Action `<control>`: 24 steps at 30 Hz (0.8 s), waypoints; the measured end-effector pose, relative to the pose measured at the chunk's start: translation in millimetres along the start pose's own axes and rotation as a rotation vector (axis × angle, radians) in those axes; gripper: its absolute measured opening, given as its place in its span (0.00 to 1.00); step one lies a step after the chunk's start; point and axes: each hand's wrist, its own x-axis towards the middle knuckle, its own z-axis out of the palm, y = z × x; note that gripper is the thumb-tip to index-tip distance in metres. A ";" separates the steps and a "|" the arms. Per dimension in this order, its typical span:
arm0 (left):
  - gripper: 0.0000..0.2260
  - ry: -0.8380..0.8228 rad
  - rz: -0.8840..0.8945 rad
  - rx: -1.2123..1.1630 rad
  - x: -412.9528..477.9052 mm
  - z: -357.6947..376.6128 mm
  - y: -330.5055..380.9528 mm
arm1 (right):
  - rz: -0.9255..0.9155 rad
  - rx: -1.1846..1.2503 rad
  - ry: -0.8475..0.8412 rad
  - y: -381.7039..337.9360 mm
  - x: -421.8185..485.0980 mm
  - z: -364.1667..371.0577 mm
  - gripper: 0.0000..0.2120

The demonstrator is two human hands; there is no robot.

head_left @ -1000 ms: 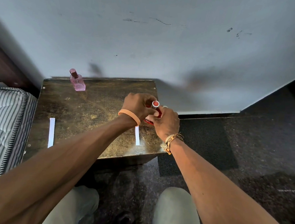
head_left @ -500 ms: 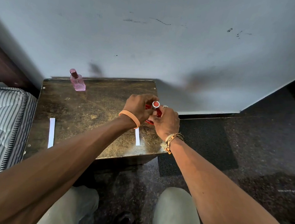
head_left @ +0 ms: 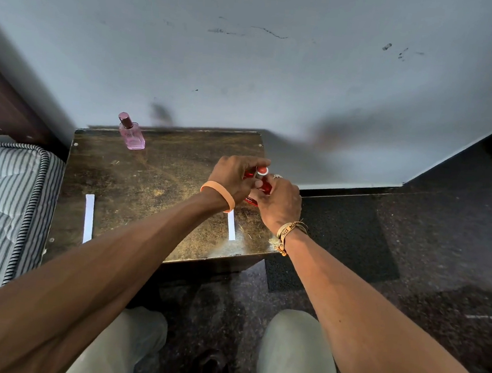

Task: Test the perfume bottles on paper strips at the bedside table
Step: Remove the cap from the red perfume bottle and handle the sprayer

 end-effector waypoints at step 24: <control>0.16 0.009 0.041 0.039 0.6 2.8 -8.3 | -0.001 -0.015 -0.013 1.9 -1.1 2.1 0.12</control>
